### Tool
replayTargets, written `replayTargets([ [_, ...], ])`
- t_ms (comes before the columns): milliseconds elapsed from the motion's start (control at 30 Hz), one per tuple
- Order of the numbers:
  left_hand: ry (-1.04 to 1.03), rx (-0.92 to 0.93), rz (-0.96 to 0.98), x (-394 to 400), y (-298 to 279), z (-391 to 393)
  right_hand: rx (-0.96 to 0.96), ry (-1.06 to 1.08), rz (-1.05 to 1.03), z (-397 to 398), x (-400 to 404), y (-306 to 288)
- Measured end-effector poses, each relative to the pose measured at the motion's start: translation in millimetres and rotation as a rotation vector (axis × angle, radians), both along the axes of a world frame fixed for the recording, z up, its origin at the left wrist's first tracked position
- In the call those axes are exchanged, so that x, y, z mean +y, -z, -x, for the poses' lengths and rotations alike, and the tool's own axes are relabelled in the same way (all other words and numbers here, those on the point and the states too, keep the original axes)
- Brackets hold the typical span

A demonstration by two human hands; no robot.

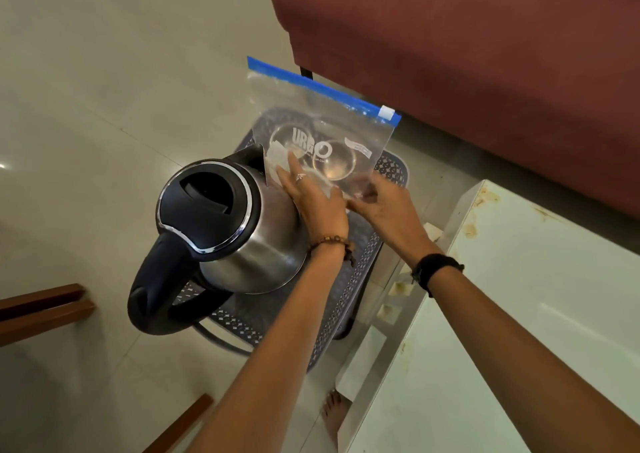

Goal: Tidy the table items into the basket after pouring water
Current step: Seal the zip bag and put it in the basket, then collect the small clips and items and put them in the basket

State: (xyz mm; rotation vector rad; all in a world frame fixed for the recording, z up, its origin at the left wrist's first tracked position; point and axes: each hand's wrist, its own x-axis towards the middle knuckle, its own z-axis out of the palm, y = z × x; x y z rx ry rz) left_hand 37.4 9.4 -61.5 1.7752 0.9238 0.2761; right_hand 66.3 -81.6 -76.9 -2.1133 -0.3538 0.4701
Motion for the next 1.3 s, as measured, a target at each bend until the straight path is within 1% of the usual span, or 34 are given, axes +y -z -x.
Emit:
replayTargets([
  [67,0.025,0.031,0.131,-7.7,6.3,7.2,-0.079,-0.047,0.183,4.0,1.4,0.4],
  [100,0.014,0.04,0.184,-10.9,9.2,10.2,-0.117,-0.05,0.227,5.4,4.7,0.9],
  [167,-0.01,0.025,0.29,-16.1,12.7,16.3,-0.156,-0.035,0.227,7.5,13.3,1.5],
  [333,-0.021,-0.05,0.359,-16.8,17.6,21.6,-0.069,-0.014,0.053,6.6,31.5,4.5],
  [467,-0.006,-0.103,0.364,-11.5,20.7,27.0,0.031,0.029,0.007,1.3,26.5,7.1],
  [533,-0.002,-0.125,0.369,-11.8,20.2,33.5,0.036,0.061,-0.047,6.4,15.7,2.7],
  [633,0.05,-0.14,0.317,-21.5,15.0,50.1,0.045,0.222,-0.301,26.0,-13.0,-10.2],
  [700,0.15,-0.161,0.229,-36.6,10.6,69.4,0.011,0.327,-0.376,46.1,-41.0,-16.6],
  [767,0.29,-0.15,0.093,-60.8,5.9,90.4,-0.023,0.413,-0.336,70.4,-76.2,-18.9],
  [833,0.449,-0.131,0.023,-90.7,4.3,111.0,-0.004,0.514,-0.273,96.7,-115.3,-15.9],
  [900,0.633,-0.083,0.042,-129.7,3.7,130.7,0.065,0.626,-0.241,126.1,-162.7,-10.2],
  [1000,0.879,0.048,0.1,-187.5,12.1,162.3,0.133,0.774,-0.174,174.3,-235.4,-2.5],
  [1100,1.102,0.152,0.07,-251.4,26.3,192.9,0.184,0.938,-0.136,223.7,-312.6,3.0],
  [1300,1.352,0.293,0.04,-390.0,40.0,239.4,0.221,1.237,-0.102,308.7,-449.5,7.8],
])
